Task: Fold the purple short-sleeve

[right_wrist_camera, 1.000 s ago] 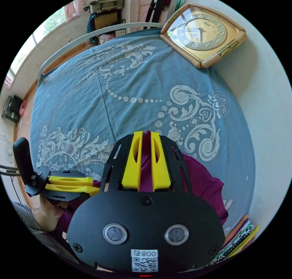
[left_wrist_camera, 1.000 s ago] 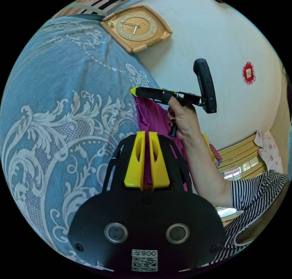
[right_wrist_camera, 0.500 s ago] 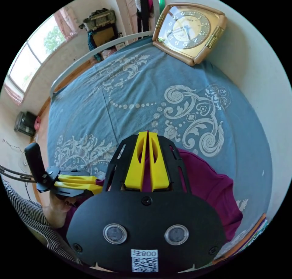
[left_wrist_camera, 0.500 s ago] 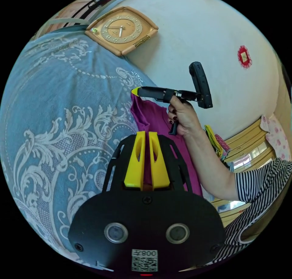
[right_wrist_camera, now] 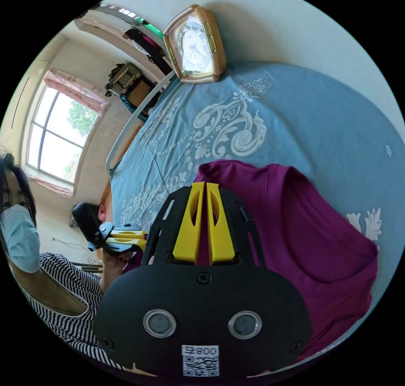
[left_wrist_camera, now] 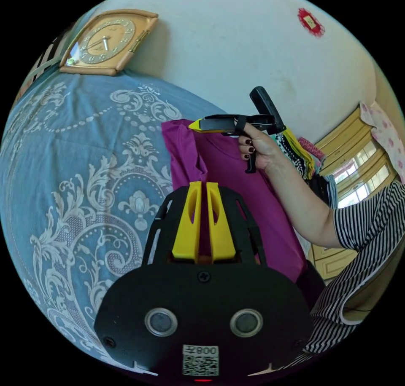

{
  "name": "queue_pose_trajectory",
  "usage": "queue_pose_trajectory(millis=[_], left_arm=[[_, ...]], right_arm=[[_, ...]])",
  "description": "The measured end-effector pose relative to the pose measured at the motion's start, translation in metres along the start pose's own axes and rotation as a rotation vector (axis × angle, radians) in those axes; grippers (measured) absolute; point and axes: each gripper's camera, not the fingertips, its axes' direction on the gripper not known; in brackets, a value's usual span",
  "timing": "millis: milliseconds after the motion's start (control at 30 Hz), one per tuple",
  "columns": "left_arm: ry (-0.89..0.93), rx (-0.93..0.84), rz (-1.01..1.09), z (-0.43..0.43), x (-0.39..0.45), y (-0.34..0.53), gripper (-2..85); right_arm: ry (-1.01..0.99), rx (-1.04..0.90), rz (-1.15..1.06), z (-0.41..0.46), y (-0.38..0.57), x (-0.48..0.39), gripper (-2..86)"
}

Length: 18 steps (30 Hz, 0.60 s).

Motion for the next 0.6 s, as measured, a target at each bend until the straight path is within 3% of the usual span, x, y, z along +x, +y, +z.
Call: queue_pose_trajectory(millis=[467,600], left_arm=[[-0.023,-0.160,0.046,0.019,0.033,-0.064,3.7],[-0.019,-0.153,0.051,0.015,0.038,-0.075,3.8]], right_arm=[[0.062,-0.003,0.068,0.014,0.027,0.051,0.2],[0.011,0.045,-0.018,0.013,0.030,0.028,0.1]])
